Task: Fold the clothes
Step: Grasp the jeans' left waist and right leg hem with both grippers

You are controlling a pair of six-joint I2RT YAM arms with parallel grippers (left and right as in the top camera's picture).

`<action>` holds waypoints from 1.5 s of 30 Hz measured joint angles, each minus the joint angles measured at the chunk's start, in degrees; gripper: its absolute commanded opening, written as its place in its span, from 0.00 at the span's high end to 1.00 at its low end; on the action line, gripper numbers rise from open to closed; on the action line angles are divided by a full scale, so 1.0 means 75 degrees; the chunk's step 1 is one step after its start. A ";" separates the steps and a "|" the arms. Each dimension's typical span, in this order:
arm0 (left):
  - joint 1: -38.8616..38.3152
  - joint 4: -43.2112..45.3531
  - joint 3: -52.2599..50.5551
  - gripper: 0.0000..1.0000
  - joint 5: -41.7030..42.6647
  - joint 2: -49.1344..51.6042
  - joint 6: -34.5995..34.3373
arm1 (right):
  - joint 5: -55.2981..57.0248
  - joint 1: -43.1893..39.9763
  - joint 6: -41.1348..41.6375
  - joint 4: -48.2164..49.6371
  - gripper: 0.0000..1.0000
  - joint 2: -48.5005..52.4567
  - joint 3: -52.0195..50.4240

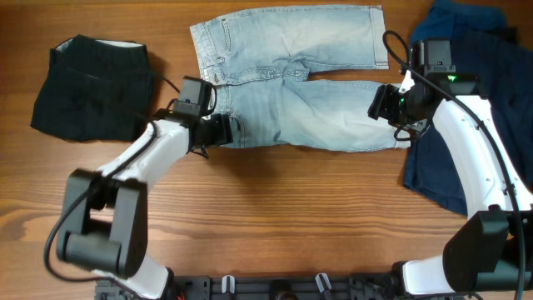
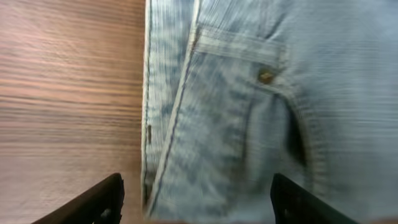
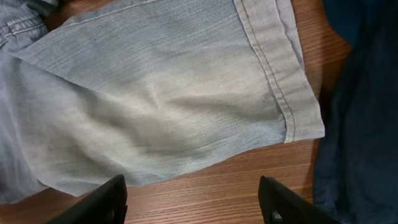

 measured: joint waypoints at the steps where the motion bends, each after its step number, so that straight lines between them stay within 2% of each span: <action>1: -0.0003 0.0134 -0.0017 0.43 -0.0023 0.0256 0.0000 | 0.0000 0.0000 -0.0020 0.0003 0.32 0.0000 0.0000; 3: -0.0003 0.0271 -0.0017 0.96 -0.0064 0.0385 0.0000 | 0.0000 0.0000 -0.0029 0.0015 0.32 0.0000 0.0000; 8: -0.0023 0.0108 0.0009 0.96 -0.0446 0.0402 -0.0210 | 0.0000 0.0000 -0.0052 0.0064 0.33 0.0000 0.0000; 12: 0.0361 -0.0813 0.0017 0.96 -0.0743 0.0201 -0.0501 | 0.0000 0.0000 -0.0052 -0.0009 0.33 0.0000 0.0000; 15: 0.0921 -0.1055 -0.0003 0.95 -0.0889 0.0032 -0.0624 | 0.0003 0.0000 -0.0017 -0.0306 0.33 0.0000 0.0000; 16: 0.1029 -0.1061 -0.0003 0.75 -0.0909 0.0003 -0.0632 | 0.0035 0.0000 0.0070 -0.0411 0.33 0.0000 0.0000; 17: 0.1110 -0.1061 -0.0006 0.35 -0.0909 -0.0017 -0.0635 | 0.0087 0.0000 0.0239 -0.0560 0.33 0.0000 0.0000; 18: 0.1195 -0.1064 -0.0006 0.00 -0.0906 -0.0035 -0.0624 | 0.0114 0.0000 0.0382 -0.0618 0.33 0.0000 0.0000; 20: 0.1355 -0.1201 -0.0003 0.00 -0.0857 -0.0050 -0.0737 | 0.0093 0.0000 0.0664 -0.0720 0.42 0.0000 0.0000; 21: 0.1478 -0.1702 0.0079 0.00 -0.0752 -0.0087 -0.0749 | -0.0055 0.0000 0.0816 -0.0781 0.46 0.0000 0.0000; 22: 0.1480 -0.2055 0.0149 0.00 -0.0694 -0.0163 -0.0799 | -0.0181 0.0000 0.0889 -0.0819 0.46 0.0000 0.0000; 23: 0.1478 -0.2518 0.0326 0.00 -0.0641 -0.0254 -0.0807 | -0.0283 0.0000 0.1061 -0.0886 0.50 -0.0020 0.0000; 24: 0.1478 -0.2961 0.0568 0.00 -0.0618 -0.0478 -0.0909 | -0.0370 0.0000 0.1329 -0.0970 0.50 -0.0128 0.0000; 25: 0.1489 -0.3139 0.0743 0.00 -0.0568 -0.0772 -0.1081 | -0.0364 0.0000 0.1559 -0.1055 0.41 -0.0294 -0.0003; 26: 0.1533 -0.3325 0.0877 0.00 -0.0347 -0.1253 -0.1451 | -0.0294 0.0000 0.1964 -0.1192 0.05 -0.0717 0.0000; 27: 0.1574 -0.3392 0.0933 0.00 -0.0041 -0.1629 -0.1816 | 0.0125 0.0012 0.2576 -0.1833 0.00 -0.1125 -0.0003; 28: 0.1588 -0.3401 0.0956 0.00 0.0131 -0.1818 -0.2107 | 0.0493 0.0012 0.3334 -0.2328 0.00 -0.1542 0.0003; 30: 0.1591 -0.3410 0.0979 0.00 0.0629 -0.1938 -0.3314 | 0.1014 0.0006 0.4765 -0.2885 0.02 -0.2098 0.0003; 33: 0.1501 -0.2786 0.0979 0.02 0.0647 -0.1731 -0.4922 | 0.1221 0.0006 0.5968 -0.1751 0.07 -0.1988 -0.0758; 34: 0.1431 -0.2690 0.0976 0.35 0.0577 -0.1606 -0.5164 | 0.1177 0.0006 0.6094 -0.1020 0.09 -0.1918 -0.1230; 35: 0.1329 -0.2445 0.0979 0.44 0.0490 -0.1419 -0.5348 | 0.1037 0.0006 0.6149 -0.0481 0.10 -0.1749 -0.1679; 36: 0.1244 -0.2337 0.0985 0.46 0.0458 -0.1204 -0.5488 | 0.0836 0.0006 0.6129 0.0111 0.10 -0.1603 -0.2046; 38: 0.1148 -0.2323 0.0985 0.40 0.0402 -0.0629 -0.5799 | 0.0134 0.0015 0.6012 0.1096 0.09 -0.1145 -0.2667; 40: 0.1151 -0.2328 0.0985 0.36 0.0338 -0.0356 -0.6146 | -0.0163 0.0099 0.5977 0.1542 0.09 -0.0866 -0.2804; 42: 0.1151 -0.2320 0.0985 0.37 0.0286 0.0012 -0.6688 | -0.0399 0.0393 0.5954 0.1932 0.09 -0.0443 -0.2804; 45: 0.1151 -0.2384 0.0985 0.39 0.0259 0.0443 -0.7006 | -0.0522 0.0737 0.6018 0.2119 0.12 0.0146 -0.2804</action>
